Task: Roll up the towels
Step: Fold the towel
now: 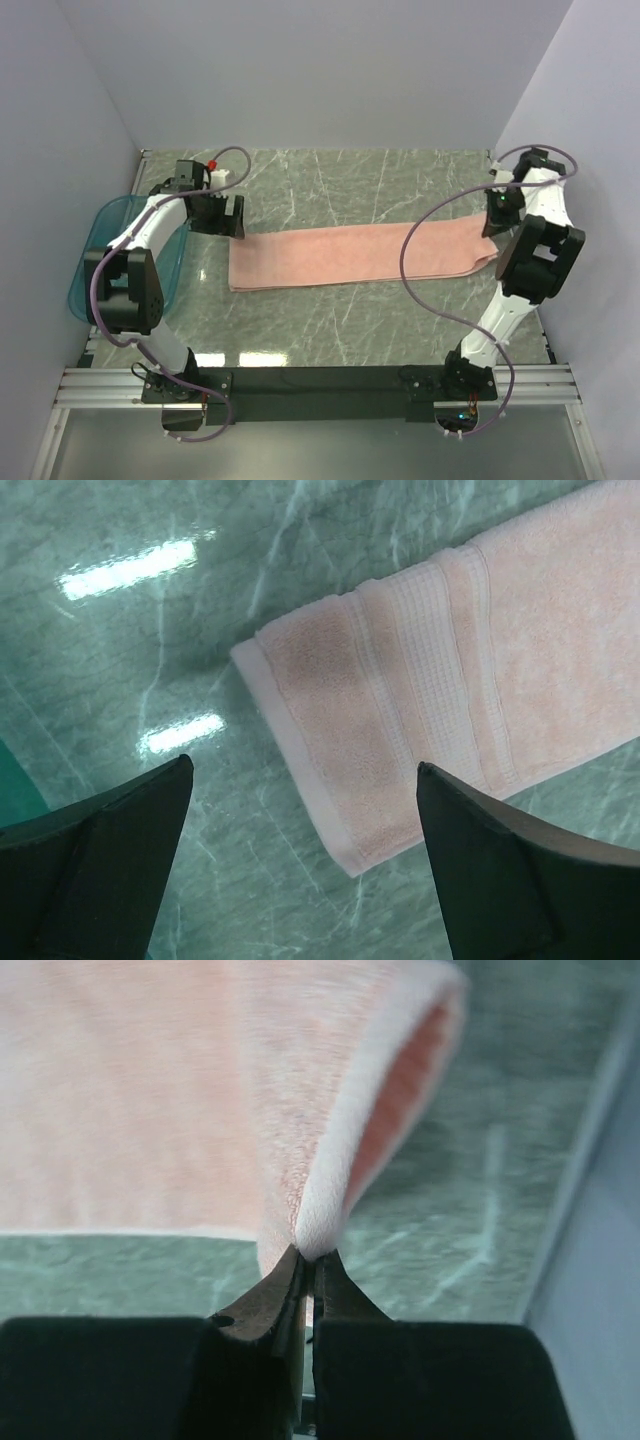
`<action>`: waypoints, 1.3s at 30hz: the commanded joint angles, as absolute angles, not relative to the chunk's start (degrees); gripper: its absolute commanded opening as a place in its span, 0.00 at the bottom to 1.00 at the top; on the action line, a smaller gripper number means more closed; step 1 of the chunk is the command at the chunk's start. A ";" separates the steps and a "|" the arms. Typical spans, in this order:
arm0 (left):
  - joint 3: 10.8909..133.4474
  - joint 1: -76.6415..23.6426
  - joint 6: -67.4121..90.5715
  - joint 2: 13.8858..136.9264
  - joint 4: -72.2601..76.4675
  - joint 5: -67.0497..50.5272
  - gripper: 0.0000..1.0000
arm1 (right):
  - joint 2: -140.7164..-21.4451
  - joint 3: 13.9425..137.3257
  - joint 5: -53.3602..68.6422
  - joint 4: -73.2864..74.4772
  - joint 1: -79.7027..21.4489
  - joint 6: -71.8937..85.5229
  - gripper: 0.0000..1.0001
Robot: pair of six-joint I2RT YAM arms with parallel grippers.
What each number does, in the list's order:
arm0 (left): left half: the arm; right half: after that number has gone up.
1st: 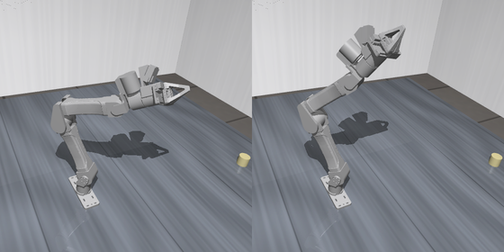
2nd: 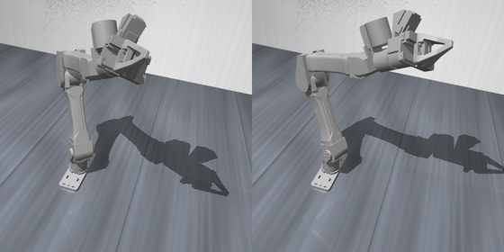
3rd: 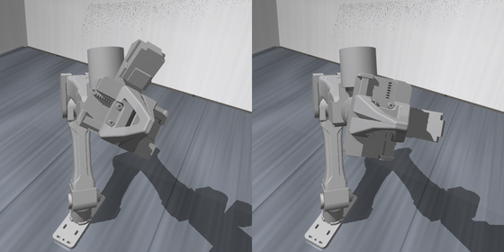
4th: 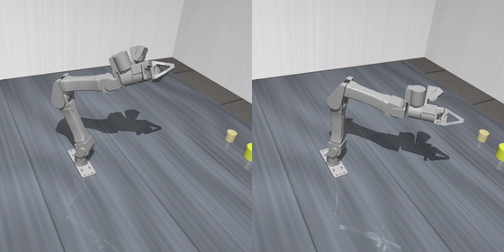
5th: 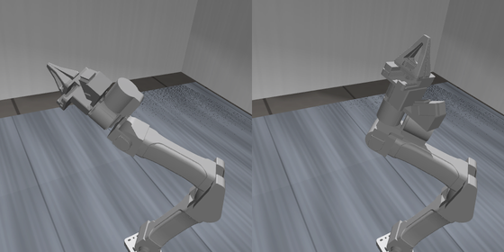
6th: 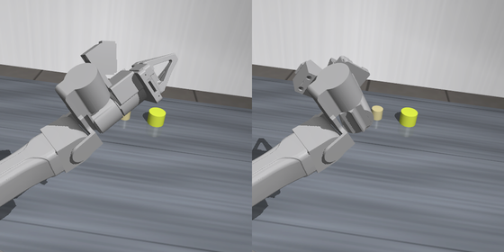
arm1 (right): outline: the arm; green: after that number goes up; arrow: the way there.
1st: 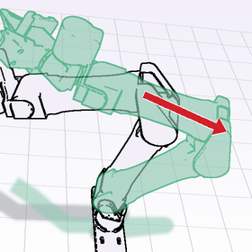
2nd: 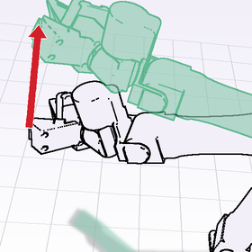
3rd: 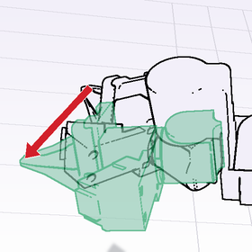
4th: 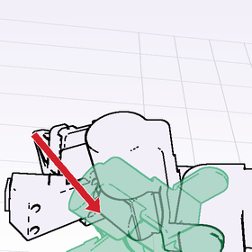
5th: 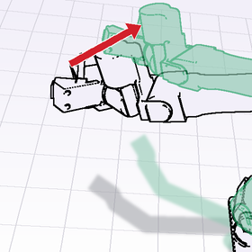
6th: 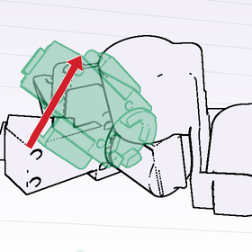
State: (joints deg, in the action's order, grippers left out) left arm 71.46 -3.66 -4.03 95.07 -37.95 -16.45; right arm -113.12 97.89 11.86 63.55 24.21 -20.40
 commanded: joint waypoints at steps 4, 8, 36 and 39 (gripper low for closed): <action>76.90 -1.14 -1.41 95.36 -39.55 -21.18 0.99 | -107.67 95.80 17.13 67.33 15.30 -19.16 0.00; 77.70 -0.88 -1.76 96.24 -40.34 -21.88 0.99 | -108.63 96.06 19.16 67.32 11.43 -18.19 0.00; 77.61 -0.18 -3.78 97.38 -42.28 -20.30 0.99 | -119.35 95.10 37.44 61.88 -3.95 -3.34 0.00; 77.61 -0.18 -3.69 97.56 -42.10 -20.04 0.99 | -120.14 95.36 36.21 62.31 -4.66 -2.99 0.00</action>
